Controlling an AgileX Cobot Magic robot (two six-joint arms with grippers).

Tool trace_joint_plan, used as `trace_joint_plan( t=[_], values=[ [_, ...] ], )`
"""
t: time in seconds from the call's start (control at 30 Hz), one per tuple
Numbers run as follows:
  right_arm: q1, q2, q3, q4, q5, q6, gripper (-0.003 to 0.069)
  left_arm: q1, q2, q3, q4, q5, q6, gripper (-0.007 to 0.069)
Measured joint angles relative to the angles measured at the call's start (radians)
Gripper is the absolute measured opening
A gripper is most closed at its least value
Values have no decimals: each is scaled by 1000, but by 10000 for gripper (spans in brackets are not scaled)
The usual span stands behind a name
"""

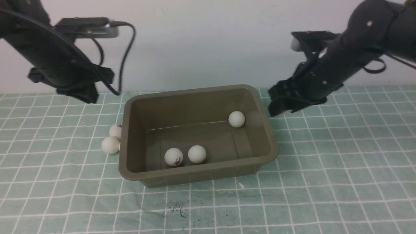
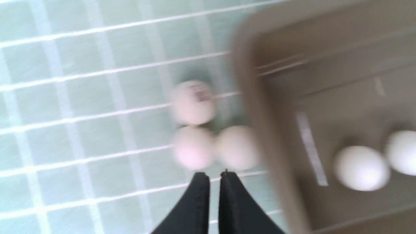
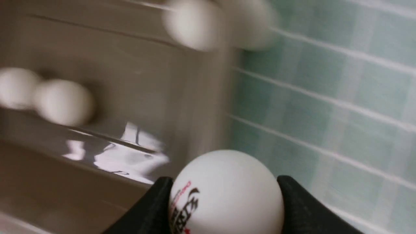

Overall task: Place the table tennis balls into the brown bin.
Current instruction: 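Release the ping pong ball into the bin and lift the gripper away, then reach for and grasp a ping pong ball on the table beside the basket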

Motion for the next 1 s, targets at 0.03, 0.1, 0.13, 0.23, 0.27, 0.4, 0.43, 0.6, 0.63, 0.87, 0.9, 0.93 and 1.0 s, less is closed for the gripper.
trace_joint_plan(
  t=[0.03,0.1,0.13,0.23,0.27,0.4,0.43,0.6,0.63,0.87,0.9,0.93,1.0],
  values=[
    [27,6,-8,5,-12,-2,360,26,1,9,1,7,0,5],
    [90,33,-17,10,-60,-3,360,68,28,38,-18,23,22,17],
    [107,43,-16,10,-72,-3,368,71,46,42,-29,27,35,36],
    [132,63,-17,2,-78,-3,440,74,94,45,-73,28,65,111],
    [137,67,-20,-8,-72,-2,497,74,117,45,-102,26,83,169],
    [137,62,-55,-70,2,-2,640,74,190,45,-154,-11,110,351],
    [135,52,-71,-106,35,-2,664,74,213,45,-162,-24,117,413],
    [107,-24,-107,-210,111,18,680,74,289,45,-157,-88,124,518],
    [95,-50,-109,-229,115,23,671,74,299,45,-155,-99,124,497],
    [-22,-132,-113,-254,151,42,545,74,289,-10,-87,1,111,346],
    [-54,-129,-110,-254,150,56,518,74,266,-33,-69,34,100,346],
    [-82,-122,-106,-252,144,71,499,72,241,-53,-65,55,96,346],
    [-123,-101,-101,-241,130,95,461,64,192,-80,-65,80,95,346]
  ],
)
